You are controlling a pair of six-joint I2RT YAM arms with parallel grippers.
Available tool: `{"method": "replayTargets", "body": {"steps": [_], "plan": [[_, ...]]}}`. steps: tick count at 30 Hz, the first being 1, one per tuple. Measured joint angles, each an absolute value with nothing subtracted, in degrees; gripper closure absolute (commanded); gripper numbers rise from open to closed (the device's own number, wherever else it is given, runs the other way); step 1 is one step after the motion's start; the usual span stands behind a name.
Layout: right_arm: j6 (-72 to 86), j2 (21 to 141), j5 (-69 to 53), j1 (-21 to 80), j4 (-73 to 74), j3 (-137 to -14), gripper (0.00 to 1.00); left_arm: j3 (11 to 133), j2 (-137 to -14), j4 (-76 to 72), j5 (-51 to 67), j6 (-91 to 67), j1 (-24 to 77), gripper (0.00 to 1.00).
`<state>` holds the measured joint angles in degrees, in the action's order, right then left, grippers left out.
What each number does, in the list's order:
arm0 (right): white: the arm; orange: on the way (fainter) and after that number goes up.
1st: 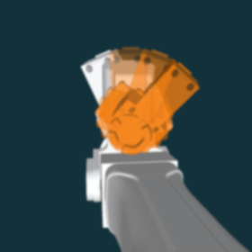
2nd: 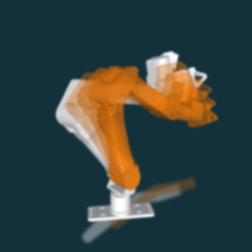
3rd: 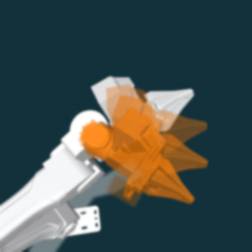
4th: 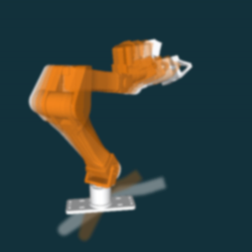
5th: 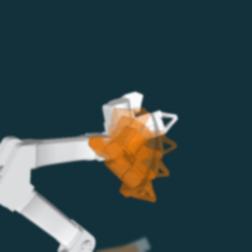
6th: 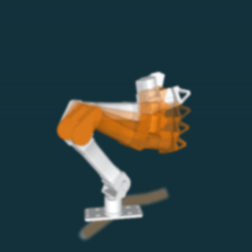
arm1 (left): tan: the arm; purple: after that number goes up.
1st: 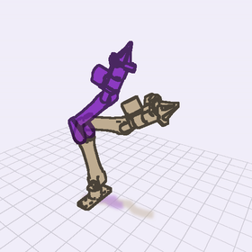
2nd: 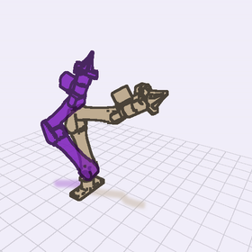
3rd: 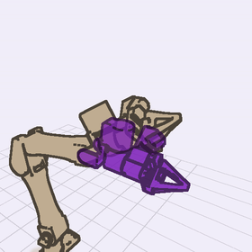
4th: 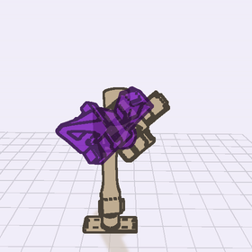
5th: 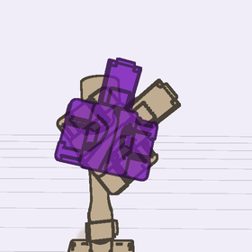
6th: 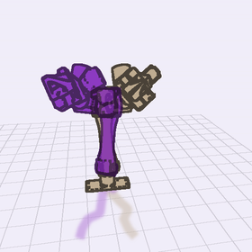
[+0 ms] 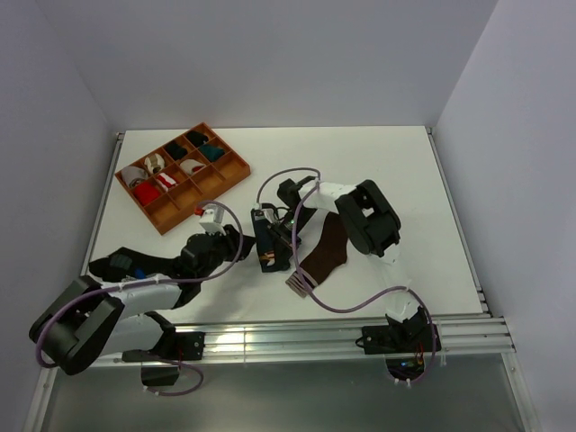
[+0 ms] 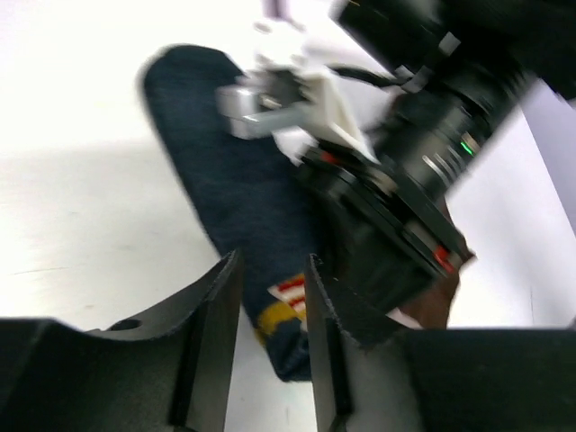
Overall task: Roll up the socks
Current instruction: Adjust the sock at the center of the board, then roll the sock at the center of the board.
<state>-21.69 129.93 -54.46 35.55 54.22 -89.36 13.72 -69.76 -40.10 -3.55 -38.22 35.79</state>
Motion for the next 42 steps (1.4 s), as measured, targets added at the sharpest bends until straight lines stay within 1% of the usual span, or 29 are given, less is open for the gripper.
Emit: {"method": "replayTargets", "body": {"steps": [5, 10, 14, 19, 25, 29, 31, 33, 34, 35, 37, 38, 39, 40, 41, 42], "plan": [[-21.5, 131.2, -55.6, 35.6, 55.5, -90.1, 0.98, 12.2, -72.7, -45.2, 1.1, -36.4, 39.3, 0.62], [-21.3, 131.4, -55.8, 35.6, 56.0, -90.4, 0.98, 11.2, -78.7, -50.4, 5.5, -36.1, 40.5, 0.59], [-21.3, 131.4, -55.8, 35.6, 56.1, -90.4, 0.98, 11.2, -82.9, -54.2, 8.2, -36.1, 41.0, 0.52], [-21.2, 131.4, -55.8, 35.6, 56.1, -90.4, 0.98, 11.2, -86.4, -56.9, 9.9, -36.1, 41.4, 0.52], [-21.0, 131.5, -55.8, 35.6, 56.1, -90.5, 0.98, 10.9, -89.5, -59.6, 10.8, -36.1, 41.5, 0.54], [-20.9, 131.5, -55.8, 35.6, 56.1, -90.5, 0.98, 10.2, -91.5, -61.6, 10.9, -36.2, 41.5, 0.59], [-20.8, 131.5, -55.8, 35.6, 56.2, -90.5, 0.98, 10.1, -92.0, -62.5, 10.9, -36.2, 41.5, 0.60], [-20.8, 131.5, -55.8, 35.6, 56.2, -90.6, 0.98, 9.9, -92.6, -63.3, 10.9, -36.2, 41.5, 0.64], [-20.8, 131.6, -55.7, 35.6, 56.3, -90.6, 0.98, 9.9, -92.9, -63.6, 10.8, -36.3, 41.5, 0.66], [-20.8, 131.6, -55.7, 35.6, 56.4, -90.7, 0.98, 9.9, -93.2, -63.8, 10.8, -36.4, 41.5, 0.73], [-20.8, 131.6, -55.7, 35.6, 56.4, -90.7, 0.96, 10.0, -93.6, -64.0, 10.7, -36.7, 41.5, 0.81], [-20.6, 131.6, -55.6, 35.6, 56.4, -90.7, 0.94, 10.0, -93.7, -64.0, 10.7, -36.9, 41.5, 0.88], [-20.6, 131.6, -55.6, 35.6, 56.3, -90.7, 0.91, 10.0, -93.7, -63.9, 10.7, -37.1, 41.5, 0.93], [-20.5, 131.6, -55.6, 35.6, 56.3, -90.7, 0.85, 10.1, -93.7, -63.8, 10.7, -37.3, 41.5, 0.95], [-20.4, 131.6, -55.6, 35.6, 56.2, -90.7, 0.81, 10.4, -93.7, -63.0, 10.5, -37.4, 41.5, 1.00], [-20.4, 131.5, -55.5, 35.6, 56.1, -90.6, 0.77, 10.9, -93.6, -62.0, 10.2, -37.8, 41.5, 1.00]]}}
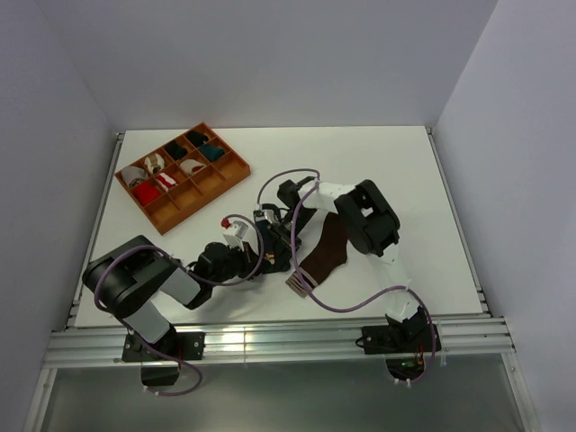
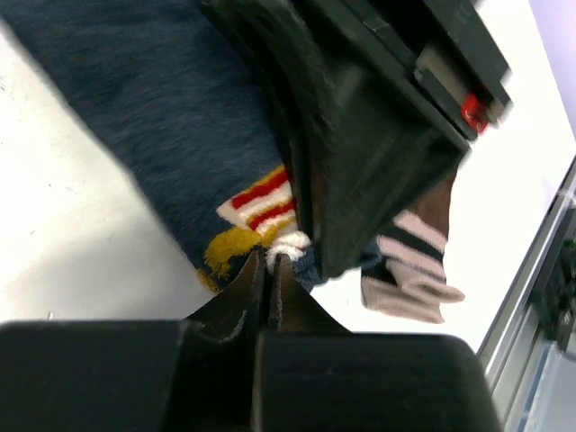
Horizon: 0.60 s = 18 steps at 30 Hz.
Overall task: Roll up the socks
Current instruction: Roll the sock at the center of the board.
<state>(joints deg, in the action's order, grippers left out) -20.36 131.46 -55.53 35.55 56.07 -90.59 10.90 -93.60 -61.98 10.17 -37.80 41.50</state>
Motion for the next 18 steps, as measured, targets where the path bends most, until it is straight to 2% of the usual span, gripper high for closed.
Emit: {"method": "replayTargets", "body": {"steps": [4, 7, 18], "plan": [[-19.6, 128.9, -54.5, 35.6, 54.2, -88.3, 0.56, 14.5, -91.7, -53.6, 8.6, -39.9, 41.7, 1.00], [-19.3, 125.5, -52.0, 35.6, 52.0, -86.3, 0.49, 17.6, -90.2, -46.2, 7.2, -41.7, 41.8, 1.00], [-19.1, 112.6, -41.8, 33.8, 40.8, -76.6, 0.46, 28.1, -88.5, -23.6, 3.9, -48.9, 41.9, 1.00]]}}
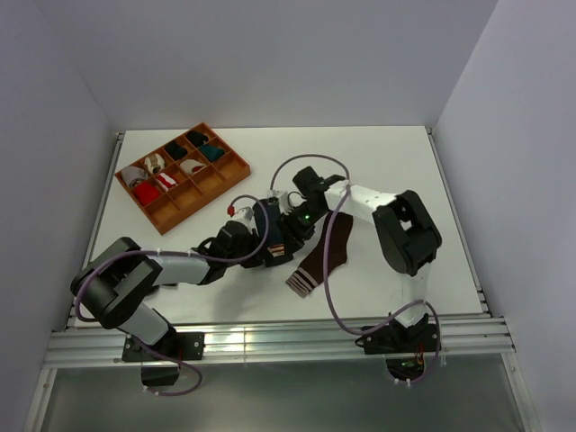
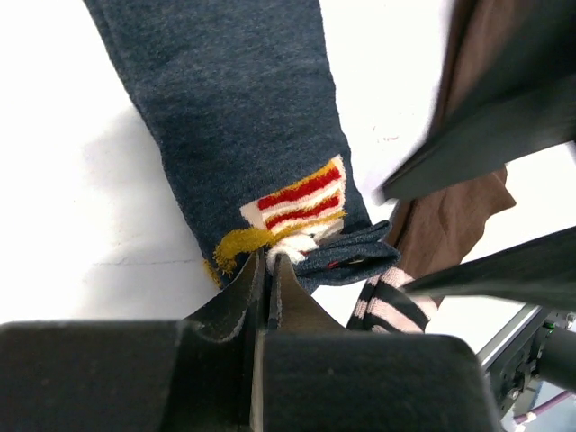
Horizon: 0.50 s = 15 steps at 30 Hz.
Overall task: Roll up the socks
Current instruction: Roll the sock at the center of the board.
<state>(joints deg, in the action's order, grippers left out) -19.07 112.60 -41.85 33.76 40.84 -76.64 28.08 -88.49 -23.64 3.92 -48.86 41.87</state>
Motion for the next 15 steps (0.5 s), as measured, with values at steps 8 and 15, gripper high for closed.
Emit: {"method": "replayTargets", "body": {"steps": [8, 15], "plan": [[-20.1, 96.3, -38.0, 28.6, 29.2, -64.2, 0.51, 31.2, -88.2, -15.8, 6.0, -50.9, 40.4, 1.00], [-28.3, 84.2, -36.2, 30.9, 21.5, -53.7, 0.52, 33.0, -88.6, -10.5, 13.4, -50.9, 36.3, 1.00]]}}
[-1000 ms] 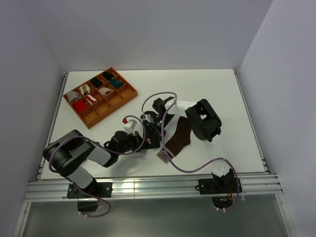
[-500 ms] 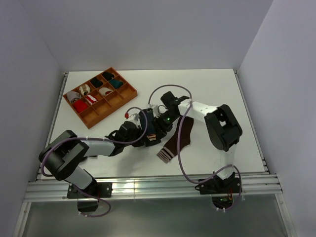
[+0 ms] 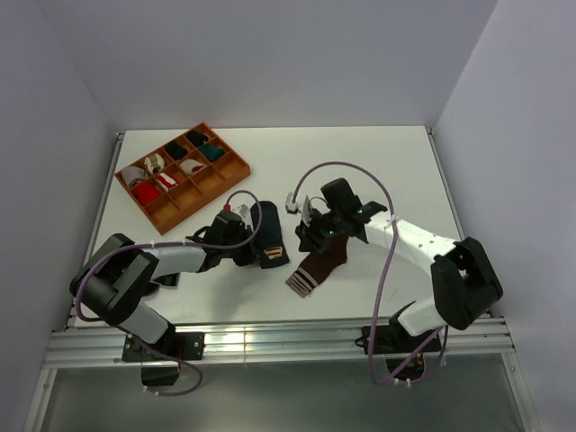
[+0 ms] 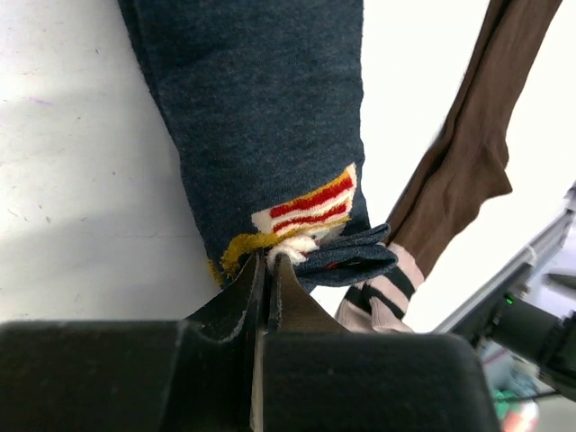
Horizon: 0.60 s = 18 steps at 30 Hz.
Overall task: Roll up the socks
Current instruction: Roll the sock at the center of the board.
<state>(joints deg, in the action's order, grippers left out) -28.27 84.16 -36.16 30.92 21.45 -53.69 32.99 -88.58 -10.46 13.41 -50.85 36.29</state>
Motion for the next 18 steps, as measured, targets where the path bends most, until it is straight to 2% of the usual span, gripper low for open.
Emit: {"method": "replayTargets", "body": {"steps": [9, 18], "plan": [[-37.9, 75.2, -24.6, 48.9, 9.4, -37.6, 0.54, 35.6, -92.5, -7.7, 24.7, -50.3, 32.8, 1.00], [-43.9, 75.6, -16.2, 56.7, 1.2, -35.3, 0.55, 36.9, -95.0, -4.4, 32.9, -49.2, 31.1, 1.00]]}}
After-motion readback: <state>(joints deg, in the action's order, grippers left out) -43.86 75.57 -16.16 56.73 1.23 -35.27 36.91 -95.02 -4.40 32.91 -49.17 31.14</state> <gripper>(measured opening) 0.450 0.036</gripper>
